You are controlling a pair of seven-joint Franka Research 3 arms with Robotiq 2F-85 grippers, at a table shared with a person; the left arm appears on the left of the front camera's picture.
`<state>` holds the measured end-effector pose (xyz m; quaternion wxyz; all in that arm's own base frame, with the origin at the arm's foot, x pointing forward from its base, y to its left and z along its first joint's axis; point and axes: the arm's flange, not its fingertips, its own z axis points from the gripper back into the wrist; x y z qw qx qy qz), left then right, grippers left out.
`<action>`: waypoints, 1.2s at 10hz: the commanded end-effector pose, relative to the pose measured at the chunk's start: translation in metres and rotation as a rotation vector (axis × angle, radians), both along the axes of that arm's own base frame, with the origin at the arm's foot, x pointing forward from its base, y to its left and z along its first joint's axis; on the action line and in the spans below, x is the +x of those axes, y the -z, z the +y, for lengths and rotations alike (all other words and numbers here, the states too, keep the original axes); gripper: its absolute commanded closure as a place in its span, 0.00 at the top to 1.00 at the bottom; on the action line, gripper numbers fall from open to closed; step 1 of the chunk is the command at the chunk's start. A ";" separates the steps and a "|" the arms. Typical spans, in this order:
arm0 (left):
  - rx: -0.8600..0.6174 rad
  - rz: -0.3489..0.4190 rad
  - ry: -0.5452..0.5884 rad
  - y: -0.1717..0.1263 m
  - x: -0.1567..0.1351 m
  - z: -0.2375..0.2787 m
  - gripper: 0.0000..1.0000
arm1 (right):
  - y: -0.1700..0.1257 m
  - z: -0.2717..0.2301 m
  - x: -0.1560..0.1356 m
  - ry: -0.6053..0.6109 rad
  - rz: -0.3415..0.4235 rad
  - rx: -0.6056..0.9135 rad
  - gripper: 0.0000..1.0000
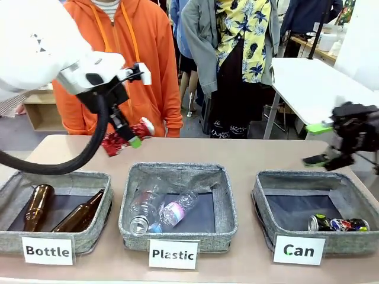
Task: Sort the can waste into the basket.
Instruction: Pick up the can waste from the table and place it in the right Fabric basket.
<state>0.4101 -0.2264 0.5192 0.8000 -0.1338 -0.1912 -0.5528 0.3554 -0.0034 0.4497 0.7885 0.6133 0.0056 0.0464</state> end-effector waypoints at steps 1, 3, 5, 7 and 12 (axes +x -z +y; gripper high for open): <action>-0.076 -0.057 0.159 -0.016 0.004 -0.050 0.24 | -0.015 -0.043 -0.049 0.152 0.010 -0.004 1.00; -0.141 -0.077 0.402 -0.023 0.008 -0.152 0.24 | -0.010 -0.079 -0.089 0.263 -0.012 -0.002 1.00; -0.201 0.011 0.625 -0.001 0.003 -0.263 0.24 | 0.002 -0.112 -0.124 0.416 -0.046 0.047 1.00; -0.183 0.107 0.739 0.042 -0.018 -0.370 0.24 | 0.018 -0.137 -0.144 0.632 -0.119 0.085 1.00; -0.121 0.025 0.600 0.072 0.004 -0.450 0.24 | -0.020 -0.156 -0.099 0.445 -0.055 0.037 1.00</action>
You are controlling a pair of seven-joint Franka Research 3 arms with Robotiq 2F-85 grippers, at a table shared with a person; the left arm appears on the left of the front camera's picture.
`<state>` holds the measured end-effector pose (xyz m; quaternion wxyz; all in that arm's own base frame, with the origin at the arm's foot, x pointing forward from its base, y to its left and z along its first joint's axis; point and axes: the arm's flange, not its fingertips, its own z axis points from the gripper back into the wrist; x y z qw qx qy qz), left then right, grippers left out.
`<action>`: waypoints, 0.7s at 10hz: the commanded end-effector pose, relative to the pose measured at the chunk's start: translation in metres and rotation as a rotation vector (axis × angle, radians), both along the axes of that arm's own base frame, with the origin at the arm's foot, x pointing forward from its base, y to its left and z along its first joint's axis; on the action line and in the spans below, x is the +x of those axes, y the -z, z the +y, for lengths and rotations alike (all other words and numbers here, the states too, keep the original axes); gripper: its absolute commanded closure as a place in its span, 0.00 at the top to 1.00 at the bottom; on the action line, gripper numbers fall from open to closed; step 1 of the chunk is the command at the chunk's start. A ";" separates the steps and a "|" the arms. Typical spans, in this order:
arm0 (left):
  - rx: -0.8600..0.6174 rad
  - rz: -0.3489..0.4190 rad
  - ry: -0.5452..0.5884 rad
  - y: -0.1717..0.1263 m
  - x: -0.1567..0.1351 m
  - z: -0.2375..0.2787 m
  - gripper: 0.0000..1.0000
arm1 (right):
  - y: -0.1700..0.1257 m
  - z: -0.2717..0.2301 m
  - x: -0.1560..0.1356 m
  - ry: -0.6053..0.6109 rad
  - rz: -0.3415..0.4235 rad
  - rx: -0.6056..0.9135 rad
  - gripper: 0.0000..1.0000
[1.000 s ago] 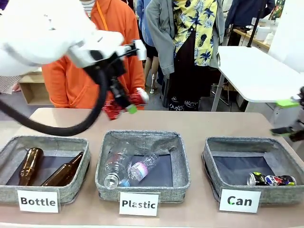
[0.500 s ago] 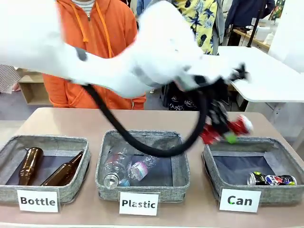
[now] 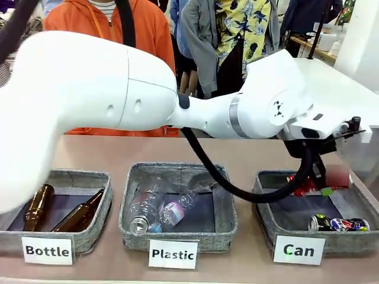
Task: Sort the can waste into the basket.
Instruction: Pick up the can waste from the table and place it in the right Fabric basket.
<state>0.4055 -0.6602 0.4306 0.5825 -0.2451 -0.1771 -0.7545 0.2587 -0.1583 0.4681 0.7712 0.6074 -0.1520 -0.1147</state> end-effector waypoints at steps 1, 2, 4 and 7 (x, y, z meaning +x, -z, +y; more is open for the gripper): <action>0.036 -0.018 -0.020 -0.016 0.009 -0.015 0.33 | -0.001 -0.001 -0.002 -0.005 -0.006 0.011 1.00; 0.052 -0.015 -0.003 -0.014 0.010 -0.015 0.78 | -0.001 -0.001 -0.002 -0.005 -0.006 0.011 1.00; 0.053 -0.026 -0.016 -0.013 0.011 -0.012 1.00 | -0.001 -0.001 -0.002 -0.005 -0.006 0.011 1.00; 0.046 -0.020 -0.016 -0.016 0.015 -0.007 1.00 | -0.001 -0.001 -0.002 -0.005 -0.006 0.011 1.00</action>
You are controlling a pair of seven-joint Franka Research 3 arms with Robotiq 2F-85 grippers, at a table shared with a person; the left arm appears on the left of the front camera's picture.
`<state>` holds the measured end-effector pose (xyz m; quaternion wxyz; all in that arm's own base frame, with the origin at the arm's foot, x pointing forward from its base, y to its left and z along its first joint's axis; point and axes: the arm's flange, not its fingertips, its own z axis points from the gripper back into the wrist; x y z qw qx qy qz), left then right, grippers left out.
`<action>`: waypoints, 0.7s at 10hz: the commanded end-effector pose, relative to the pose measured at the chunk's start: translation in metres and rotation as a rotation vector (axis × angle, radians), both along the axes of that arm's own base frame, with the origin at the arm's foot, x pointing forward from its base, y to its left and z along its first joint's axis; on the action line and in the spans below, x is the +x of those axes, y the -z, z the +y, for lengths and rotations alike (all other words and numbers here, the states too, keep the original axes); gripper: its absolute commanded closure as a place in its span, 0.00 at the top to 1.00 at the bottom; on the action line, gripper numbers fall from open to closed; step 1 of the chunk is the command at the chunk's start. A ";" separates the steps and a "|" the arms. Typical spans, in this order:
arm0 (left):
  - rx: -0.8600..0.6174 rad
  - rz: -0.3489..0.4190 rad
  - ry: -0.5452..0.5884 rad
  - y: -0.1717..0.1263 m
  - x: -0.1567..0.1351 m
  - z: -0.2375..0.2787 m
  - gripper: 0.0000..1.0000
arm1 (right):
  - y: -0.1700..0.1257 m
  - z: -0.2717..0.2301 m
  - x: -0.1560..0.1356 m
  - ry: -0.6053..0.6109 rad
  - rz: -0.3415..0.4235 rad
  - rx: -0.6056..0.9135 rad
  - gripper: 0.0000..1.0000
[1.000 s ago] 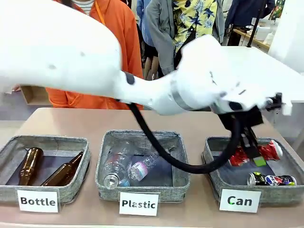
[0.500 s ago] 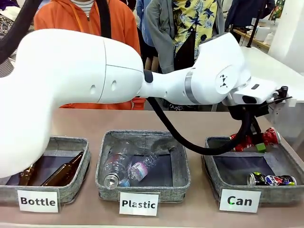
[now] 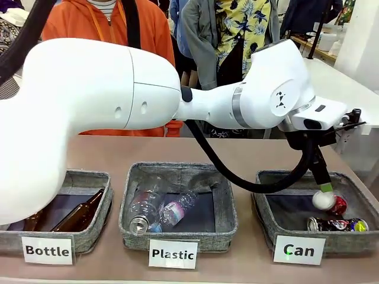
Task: Sort the can waste into the basket.
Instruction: Pick up the can waste from the table and place it in the right Fabric basket.
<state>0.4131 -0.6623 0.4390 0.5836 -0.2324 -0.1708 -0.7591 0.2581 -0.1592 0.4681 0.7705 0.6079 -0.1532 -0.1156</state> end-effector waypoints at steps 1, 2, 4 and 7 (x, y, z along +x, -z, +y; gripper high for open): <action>0.014 -0.004 -0.022 -0.010 0.009 -0.001 1.00 | -0.001 0.000 -0.002 -0.007 -0.005 0.009 1.00; 0.015 0.013 -0.030 -0.016 0.014 0.006 1.00 | -0.001 0.000 -0.002 -0.007 -0.005 0.009 1.00; 0.102 0.095 -0.020 -0.042 0.026 0.057 1.00 | 0.000 0.000 0.000 0.000 0.000 0.000 1.00; 0.087 0.149 -0.078 -0.096 0.026 0.183 1.00 | -0.008 0.037 0.078 -0.107 -0.083 -0.078 1.00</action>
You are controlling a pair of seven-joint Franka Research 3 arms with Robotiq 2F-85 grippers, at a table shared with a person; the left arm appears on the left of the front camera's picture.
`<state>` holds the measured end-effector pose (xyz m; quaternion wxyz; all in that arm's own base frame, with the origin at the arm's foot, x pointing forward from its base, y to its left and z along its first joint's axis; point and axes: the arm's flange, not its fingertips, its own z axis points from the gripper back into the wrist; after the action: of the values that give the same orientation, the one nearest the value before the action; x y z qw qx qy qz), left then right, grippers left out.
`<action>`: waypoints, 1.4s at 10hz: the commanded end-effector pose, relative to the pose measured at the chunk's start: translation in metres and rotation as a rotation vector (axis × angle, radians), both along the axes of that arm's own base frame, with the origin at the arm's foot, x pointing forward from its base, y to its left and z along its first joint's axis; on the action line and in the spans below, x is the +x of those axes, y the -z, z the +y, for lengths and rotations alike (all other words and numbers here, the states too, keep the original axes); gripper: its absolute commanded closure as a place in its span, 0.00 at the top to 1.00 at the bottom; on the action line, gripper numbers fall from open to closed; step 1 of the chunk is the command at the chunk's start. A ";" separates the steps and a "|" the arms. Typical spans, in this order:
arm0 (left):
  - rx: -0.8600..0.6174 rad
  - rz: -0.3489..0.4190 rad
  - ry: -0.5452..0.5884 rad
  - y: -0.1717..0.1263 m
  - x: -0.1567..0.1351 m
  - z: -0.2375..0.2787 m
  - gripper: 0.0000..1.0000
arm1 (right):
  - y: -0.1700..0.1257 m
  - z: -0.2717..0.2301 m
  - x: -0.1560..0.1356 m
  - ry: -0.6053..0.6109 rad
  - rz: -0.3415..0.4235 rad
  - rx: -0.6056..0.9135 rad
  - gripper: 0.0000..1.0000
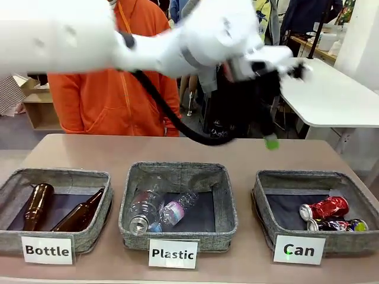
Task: Sort the can waste into the basket.
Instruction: Pick up the can waste from the table and place it in the right Fabric basket.
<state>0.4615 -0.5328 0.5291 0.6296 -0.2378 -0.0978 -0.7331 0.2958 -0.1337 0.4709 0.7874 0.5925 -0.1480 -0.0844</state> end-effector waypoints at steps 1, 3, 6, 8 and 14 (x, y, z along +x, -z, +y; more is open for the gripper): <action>-0.051 0.014 -0.104 -0.019 -0.019 0.096 1.00 | -0.008 0.039 0.078 -0.088 -0.065 -0.044 1.00; -0.049 0.102 -0.288 -0.027 -0.009 0.185 1.00 | -0.004 0.120 0.148 -0.130 -0.075 -0.045 1.00; -0.274 0.324 -0.642 -0.017 -0.012 0.325 1.00 | 0.031 0.223 0.192 -0.272 -0.057 0.039 1.00; -0.478 0.637 -0.989 0.005 0.010 0.417 1.00 | 0.049 0.254 0.183 -0.437 0.039 0.076 1.00; -0.948 1.011 -1.169 0.155 -0.037 0.546 1.00 | 0.048 0.178 0.179 -0.302 0.111 0.154 1.00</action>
<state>0.4354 0.0244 0.3715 0.7294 -0.6622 -0.1695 0.0266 0.4736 0.0444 0.4205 0.7376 0.6750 -0.0027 0.0170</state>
